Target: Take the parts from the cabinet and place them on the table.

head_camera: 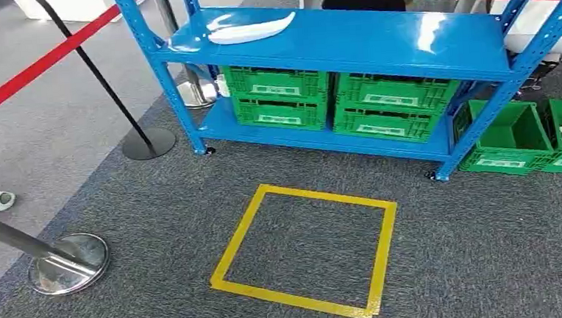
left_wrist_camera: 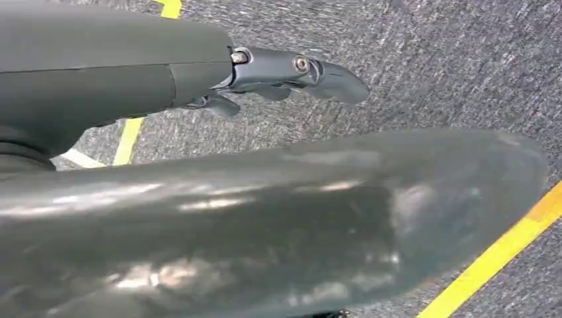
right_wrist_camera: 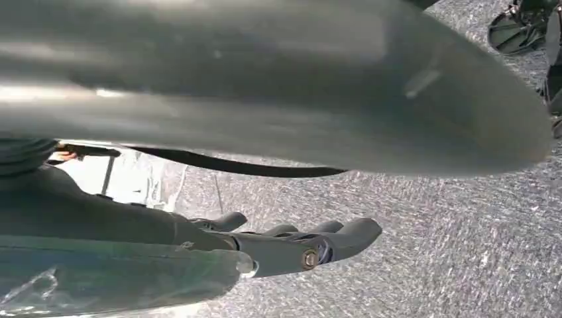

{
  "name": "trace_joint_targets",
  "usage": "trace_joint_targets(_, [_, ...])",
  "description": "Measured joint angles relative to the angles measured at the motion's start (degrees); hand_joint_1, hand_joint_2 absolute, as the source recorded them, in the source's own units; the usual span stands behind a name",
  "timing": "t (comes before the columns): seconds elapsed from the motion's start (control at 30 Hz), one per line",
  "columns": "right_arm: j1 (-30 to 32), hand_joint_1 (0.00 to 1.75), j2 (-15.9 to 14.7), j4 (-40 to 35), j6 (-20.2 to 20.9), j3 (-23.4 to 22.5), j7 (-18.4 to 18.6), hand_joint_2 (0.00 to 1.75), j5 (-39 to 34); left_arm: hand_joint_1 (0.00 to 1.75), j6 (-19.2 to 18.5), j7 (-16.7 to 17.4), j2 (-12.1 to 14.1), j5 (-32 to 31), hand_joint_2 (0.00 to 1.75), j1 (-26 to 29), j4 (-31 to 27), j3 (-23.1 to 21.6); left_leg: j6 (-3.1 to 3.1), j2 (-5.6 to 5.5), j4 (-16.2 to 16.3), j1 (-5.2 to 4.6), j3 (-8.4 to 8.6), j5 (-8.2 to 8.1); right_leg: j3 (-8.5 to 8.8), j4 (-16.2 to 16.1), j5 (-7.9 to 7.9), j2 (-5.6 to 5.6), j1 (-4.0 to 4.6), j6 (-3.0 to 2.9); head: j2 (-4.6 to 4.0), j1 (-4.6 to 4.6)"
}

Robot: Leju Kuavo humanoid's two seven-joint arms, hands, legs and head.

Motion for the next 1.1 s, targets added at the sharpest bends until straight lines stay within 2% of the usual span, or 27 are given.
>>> trace_joint_targets(0.2, [0.0, 0.0, 0.0, 0.0, 0.1, 0.0, -0.8, 0.0, 0.1, 0.0, 0.0, 0.1, 0.0, 0.0, 0.0, 0.0, 0.0, 0.0, 0.03, 0.0, 0.0, -0.08, -0.01, 0.01, 0.1, -0.2, 0.18, 0.02, -0.1, 0.24, 0.0, 0.0])
trace_joint_targets(0.23, [0.0, 0.0, 0.0, 0.0, -0.2, 0.0, -1.7, 1.75, 0.1, 0.0, 0.0, 0.2, 0.0, 0.1, 0.0, 0.0, 0.0, 0.0, 0.04, 0.0, 0.0, -0.08, -0.02, 0.01, 0.1, -0.3, 0.19, 0.02, -0.1, 0.25, 0.0, 0.02])
trace_joint_targets(0.3, [0.0, 0.0, 0.0, 0.0, -1.7, 0.0, -3.6, 1.75, 0.4, 0.0, 0.2, 0.3, 0.0, 0.6, 0.0, 0.0, 0.0, 0.0, 0.06, 0.0, 0.0, -0.09, -0.02, 0.02, 0.11, -0.3, 0.2, 0.02, -0.11, 0.27, 0.0, 0.0])
trace_joint_targets(0.33, [0.0, 0.0, 0.0, 0.0, -1.9, 0.0, -4.4, 0.0, 0.3, 0.0, 0.2, 0.3, 0.0, 0.7, 0.0, 0.0, 0.0, 0.0, 0.1, 0.0, 0.0, -0.09, -0.03, 0.0, 0.12, -0.3, 0.23, 0.02, -0.14, 0.31, 0.0, 0.0])
trace_joint_targets(0.37, [0.1, 0.0, 0.0, 0.0, -1.9, 0.0, -5.5, 0.0, 0.0, 0.0, 0.2, 0.3, 0.1, 0.9, 0.0, 0.0, 0.0, 0.0, 0.61, 0.0, 0.6, -0.3, -0.24, -0.28, 0.18, -0.6, 0.45, 0.0, -0.47, 0.71, 0.0, 0.0])
trace_joint_targets(0.43, [0.0, 0.0, 0.0, 0.0, -1.9, 0.0, -7.0, 0.0, -0.8, 0.0, 0.2, 0.2, 0.1, 1.2, 0.0, 0.1, 0.0, 0.1, 1.4, -0.03, 0.5, -0.42, -0.33, -0.31, 0.17, -0.7, 0.56, 0.03, -0.5, 0.91, 0.0, -0.02])
trace_joint_targets(0.5, [0.0, 0.0, 0.0, 0.0, -1.6, 0.0, -7.6, 0.0, -1.5, 0.0, 0.2, 0.1, 0.1, 1.4, 0.0, 0.1, 0.0, 0.1, 1.93, 0.07, -0.8, -0.13, 0.24, 0.47, 0.48, -1.4, 0.85, 0.18, -0.23, 1.36, 0.0, -0.09])
trace_joint_targets(0.53, [0.1, 0.0, -0.1, 0.0, -1.6, 0.0, -7.9, 0.0, -1.7, 0.0, 0.2, 0.0, -0.1, 1.4, 0.0, 0.1, 0.0, 0.1, 1.73, 0.72, -1.9, 0.29, 0.83, 1.11, 0.14, -0.8, 0.49, 0.23, -0.2, 1.44, 0.0, 0.11])
trace_joint_targets(0.57, [0.1, 0.0, -0.1, 0.0, -1.6, -0.1, -8.0, 0.0, -1.9, 0.0, 0.2, -0.1, -0.2, 1.4, 0.0, 0.0, 0.0, 0.1, 1.99, 0.81, -2.2, 0.39, 0.88, 1.21, -1.01, 1.7, -1.47, 0.27, -0.14, 1.62, 0.0, 0.35])
trace_joint_targets(0.63, [0.1, 0.0, -0.1, 0.0, -1.7, -0.3, -8.2, 0.0, -2.1, 0.0, 0.2, -0.2, -0.2, 1.4, 0.0, 0.1, 0.0, 0.1, 2.02, 1.44, -2.1, 0.49, 0.83, 1.16, -5.31, 10.8, -5.79, 0.3, -0.42, 2.09, 0.0, 0.63])
trace_joint_targets(0.67, [0.2, 0.0, -0.2, 0.0, -1.7, -0.4, -8.2, 0.0, -2.1, 0.0, 0.2, -0.2, -0.2, 1.4, 0.0, 0.1, 0.0, 0.1, 1.98, 1.74, -2.1, 0.51, 0.8, 1.13, -7.16, 14.4, -7.08, 0.29, -0.53, 2.38, 0.0, 0.61])
trace_joint_targets(0.7, [0.4, 0.0, -0.2, 0.0, -1.7, -0.5, -8.2, 0.0, -2.1, 0.0, 0.2, -0.2, -0.2, 1.5, 0.0, 0.1, 0.0, 0.1, 1.8, 2.1, -2.1, 0.58, 0.85, 1.05, -7.97, 15.9, -7.02, 0.26, -0.73, 2.62, 0.0, 0.68])
trace_joint_targets(0.73, [0.5, 0.0, -0.2, 0.0, -1.7, -0.6, -8.2, 0.0, -2.1, 0.0, 0.2, -0.2, -0.3, 1.5, 0.0, 0.1, 0.0, 0.1, 1.54, 2.47, -2.0, 0.77, 0.99, 0.92, -7.33, 14.5, -5.64, 0.19, -0.92, 2.87, 0.0, 0.61])
trace_joint_targets(0.77, [0.5, 0.0, -0.4, 0.0, -1.7, -0.7, -8.2, 0.0, -2.1, 0.0, 0.2, -0.2, -0.4, 1.5, 0.0, 0.1, 0.0, 0.1, 1.1, 2.91, -1.8, 1.09, 1.16, 0.7, -5.42, 10.7, -3.23, -0.04, -1.12, 3.18, 0.0, 0.68])
trace_joint_targets(0.8, [0.5, 0.0, -0.4, 0.0, -1.7, -0.8, -8.2, 0.0, -2.0, 0.0, 0.2, -0.2, -0.5, 1.4, 0.0, 0.1, 0.0, 0.1, 0.55, 3.43, -1.5, 1.51, 1.37, 0.35, -2.61, 5.2, -0.51, -0.9, -1.34, 3.63, 0.0, 0.66])
trace_joint_targets(0.83, [0.3, 0.0, -0.5, 0.0, -1.7, -0.9, -8.2, 0.0, -2.0, 0.0, 0.2, -0.2, -0.5, 1.4, 0.0, 0.1, 0.0, 0.1, -0.18, 3.94, -0.8, 1.76, 1.5, -0.2, -0.11, 0.3, 1.01, -3.45, -1.58, 4.31, 0.0, 0.74])
trace_joint_targets(0.87, [0.1, 0.0, -0.1, 0.2, -1.7, -0.9, -8.2, 0.0, -2.0, 0.0, 0.2, -0.2, 0.1, 1.4, 0.0, 0.1, -0.1, 0.1, -0.89, 4.41, -0.2, 1.22, 1.24, -0.8, -0.08, 0.4, 0.09, -4.27, -1.19, 3.97, 0.0, 1.16])
trace_joint_targets(0.9, [-0.1, 0.0, -0.2, 0.1, -1.7, -0.9, -8.2, 0.0, -2.0, 0.0, 0.2, -0.2, -0.2, 1.4, 0.0, 0.1, 0.0, 0.1, -1.05, 4.76, 0.2, 1.27, 1.34, -1.04, -0.37, 0.5, 0.04, -3.12, -1.23, 2.28, 0.0, 1.03])
trace_joint_targets(0.93, [-0.1, 0.0, -0.2, 0.1, -1.7, -0.9, -8.2, 0.0, -1.9, 0.0, 0.2, -0.3, 0.0, 1.4, 0.0, 0.1, 0.0, 0.1, -1.13, 5.06, 0.1, 1.12, 1.43, -0.95, -0.7, 0.8, -0.08, -2.6, -1.21, 1.53, 0.0, 0.57])
trace_joint_targets(1.0, [0.0, 0.0, -0.3, 0.1, -1.8, -0.9, -8.1, 0.0, -1.9, 0.0, 0.2, -0.3, -0.2, 1.4, 0.0, 0.0, 0.0, 0.1, -1.58, 6.17, 0.0, 1.39, 1.61, -0.91, -1.21, 1.2, -0.13, -1.02, -0.93, 0.55, 0.0, 0.5])
trace_joint_targets(1.03, [0.1, 0.0, -0.3, 0.1, -1.9, -0.9, -8.1, 0.0, -1.9, 0.0, 0.2, -0.3, -0.2, 1.4, 0.0, -0.1, 0.0, 0.1, -2.06, 3.92, 0.3, 1.78, 1.64, -1.82, -1.27, 1.1, 0.04, -0.3, -1.06, 0.0, 0.0, 0.33])
trace_joint_targets(1.07, [0.1, 0.0, -0.4, 0.1, -1.9, -0.9, -8.0, 0.0, -1.9, 0.0, 0.2, -0.3, -0.3, 1.3, 0.0, -0.1, 0.0, 0.1, -1.91, 0.57, 2.4, 1.81, 0.65, -3.86, -1.4, 1.1, 0.17, 0.31, -1.08, -0.26, 0.0, 0.31])
trace_joint_targets(1.1, [-0.1, 0.0, -0.4, 0.1, -1.9, -0.9, -8.0, 0.0, -1.9, 0.0, 0.2, -0.3, -0.3, 1.2, 0.0, -0.1, 0.0, 0.1, -1.78, -0.89, 6.5, 1.66, -1.22, -6.26, -1.62, 1.1, 0.32, 1.11, -1.07, -0.55, 0.0, 0.13])
